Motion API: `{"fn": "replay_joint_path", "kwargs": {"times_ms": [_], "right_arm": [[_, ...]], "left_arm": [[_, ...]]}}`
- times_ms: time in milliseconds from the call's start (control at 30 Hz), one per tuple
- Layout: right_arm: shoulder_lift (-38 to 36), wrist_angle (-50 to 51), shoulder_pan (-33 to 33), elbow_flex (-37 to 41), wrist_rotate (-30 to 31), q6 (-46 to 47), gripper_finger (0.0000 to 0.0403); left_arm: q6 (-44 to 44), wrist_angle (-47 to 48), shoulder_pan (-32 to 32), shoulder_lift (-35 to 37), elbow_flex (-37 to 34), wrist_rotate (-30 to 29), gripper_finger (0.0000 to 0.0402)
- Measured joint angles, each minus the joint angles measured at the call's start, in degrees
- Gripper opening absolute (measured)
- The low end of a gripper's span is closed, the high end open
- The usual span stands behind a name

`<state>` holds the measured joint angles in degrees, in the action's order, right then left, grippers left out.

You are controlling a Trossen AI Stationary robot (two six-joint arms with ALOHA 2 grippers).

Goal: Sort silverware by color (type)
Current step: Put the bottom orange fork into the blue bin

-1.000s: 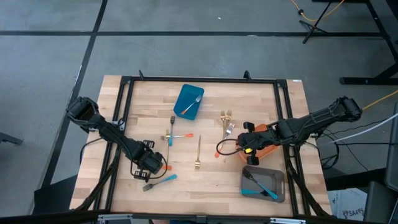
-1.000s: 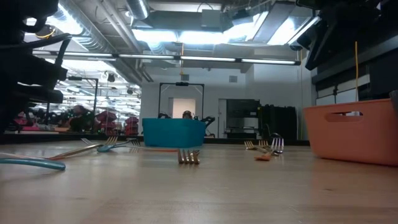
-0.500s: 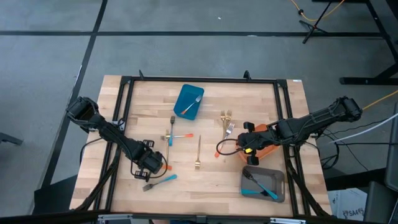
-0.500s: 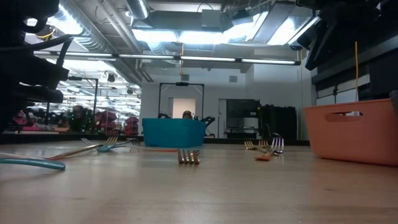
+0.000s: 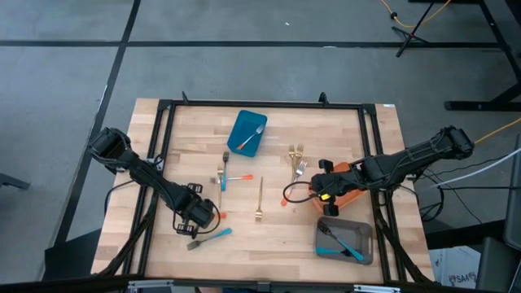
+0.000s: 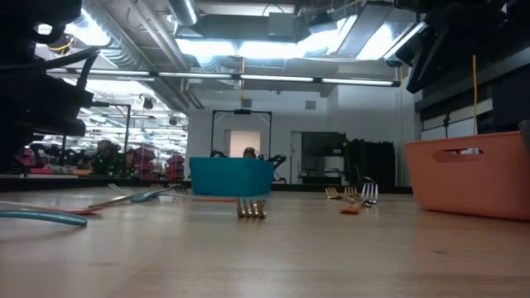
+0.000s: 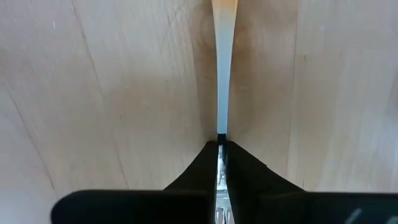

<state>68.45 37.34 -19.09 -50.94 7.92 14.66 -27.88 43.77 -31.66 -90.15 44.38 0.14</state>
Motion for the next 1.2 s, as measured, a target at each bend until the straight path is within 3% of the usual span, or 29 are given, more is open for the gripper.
{"fn": "replay_joint_path", "kwargs": {"times_ms": [300,700,1200], "right_arm": [[0.0,-0.02,0.0,0.0,0.0,-0.15,0.0092],[0.0,-0.02,0.0,0.0,0.07,-0.17,0.0092],[0.0,-0.02,0.0,0.0,0.15,-0.2,0.0092]], "left_arm": [[-0.03,-1.44,0.04,-0.07,3.78,0.1,0.0012],[0.0,-1.69,0.54,0.11,10.5,-5.95,0.0012],[0.09,-8.95,9.98,0.22,13.56,-12.13,0.0012]]}}
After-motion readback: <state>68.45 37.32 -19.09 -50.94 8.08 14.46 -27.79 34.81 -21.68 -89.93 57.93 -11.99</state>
